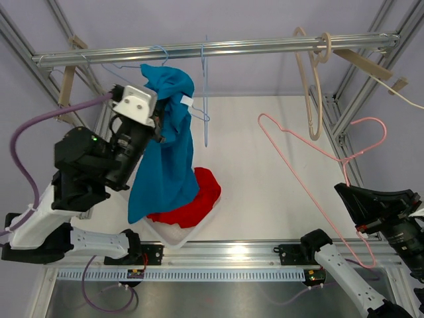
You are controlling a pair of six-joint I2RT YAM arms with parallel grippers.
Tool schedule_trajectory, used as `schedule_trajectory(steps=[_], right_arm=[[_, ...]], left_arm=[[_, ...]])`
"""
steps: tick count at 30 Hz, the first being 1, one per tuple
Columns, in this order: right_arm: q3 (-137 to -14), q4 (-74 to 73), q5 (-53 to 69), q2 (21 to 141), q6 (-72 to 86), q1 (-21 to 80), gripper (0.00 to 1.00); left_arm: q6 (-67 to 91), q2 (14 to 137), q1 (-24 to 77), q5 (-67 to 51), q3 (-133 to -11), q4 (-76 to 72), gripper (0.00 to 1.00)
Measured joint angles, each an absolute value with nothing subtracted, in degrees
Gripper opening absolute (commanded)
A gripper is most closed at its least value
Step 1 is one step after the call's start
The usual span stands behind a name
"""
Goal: Remove the t-shirt from the hanger
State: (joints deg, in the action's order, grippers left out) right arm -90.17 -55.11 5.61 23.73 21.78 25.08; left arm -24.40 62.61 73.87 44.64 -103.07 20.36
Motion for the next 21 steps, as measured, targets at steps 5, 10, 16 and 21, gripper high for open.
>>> schedule_trajectory(steps=[5,10,16,21], right_arm=[[-87.59,-54.72,6.72,24.12,21.80,25.08,0.00],[-83.53,-53.78,8.14,24.82,21.85,25.08,0.00],[-80.97,-52.53,8.73,26.06,21.85,25.08,0.00],[-80.23,-51.24,8.69,26.06,21.85,25.08,0.00]], left_arm=[[-25.65,58.83,69.73,47.09,-88.64,15.88,0.00],[-21.26,47.86,68.60,52.05,-68.66,14.55,0.00],[-6.98,38.65,68.55,57.17,-57.67,22.76,0.00],[8.21,32.27,68.53,58.85,-53.93,33.71,0.00]])
